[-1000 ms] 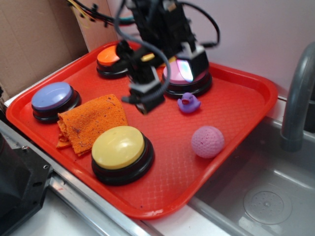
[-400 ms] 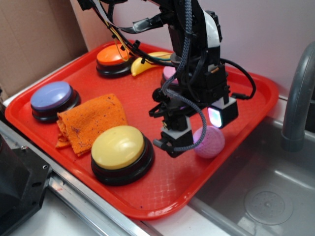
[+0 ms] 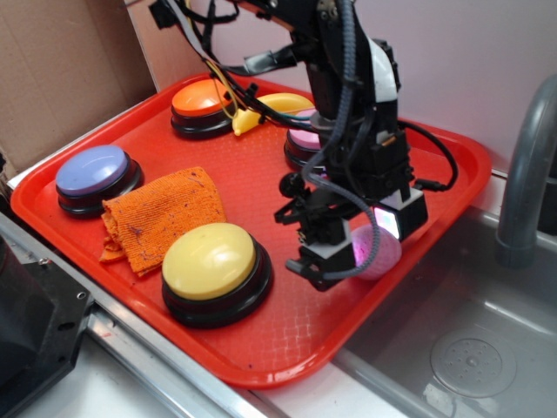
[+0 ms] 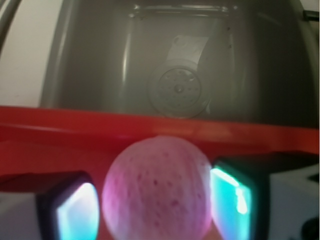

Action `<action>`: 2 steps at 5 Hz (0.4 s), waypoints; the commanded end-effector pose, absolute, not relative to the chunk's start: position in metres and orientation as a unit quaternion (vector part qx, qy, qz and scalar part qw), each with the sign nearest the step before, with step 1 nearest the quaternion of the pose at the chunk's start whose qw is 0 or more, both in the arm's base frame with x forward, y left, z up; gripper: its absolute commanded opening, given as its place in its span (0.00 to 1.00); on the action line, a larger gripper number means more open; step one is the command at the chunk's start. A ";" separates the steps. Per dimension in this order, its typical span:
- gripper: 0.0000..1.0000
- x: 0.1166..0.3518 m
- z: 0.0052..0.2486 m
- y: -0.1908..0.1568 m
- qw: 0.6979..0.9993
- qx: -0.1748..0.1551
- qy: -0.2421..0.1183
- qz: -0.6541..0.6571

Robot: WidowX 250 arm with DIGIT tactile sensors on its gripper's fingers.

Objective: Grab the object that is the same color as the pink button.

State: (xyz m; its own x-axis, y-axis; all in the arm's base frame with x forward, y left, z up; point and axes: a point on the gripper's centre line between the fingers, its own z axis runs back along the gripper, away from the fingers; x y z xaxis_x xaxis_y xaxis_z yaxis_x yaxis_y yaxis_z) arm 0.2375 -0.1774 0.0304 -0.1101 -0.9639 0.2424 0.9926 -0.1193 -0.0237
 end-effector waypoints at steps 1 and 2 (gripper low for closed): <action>0.00 0.210 0.038 -0.197 0.654 -0.098 -0.078 -0.746; 0.00 0.227 0.047 -0.183 0.704 -0.091 -0.074 -0.700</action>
State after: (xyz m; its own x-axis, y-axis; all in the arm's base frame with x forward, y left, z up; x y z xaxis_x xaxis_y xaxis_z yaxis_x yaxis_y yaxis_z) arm 0.2379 -0.1734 0.0317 0.0313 -0.9776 0.2081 0.9974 0.0170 -0.0702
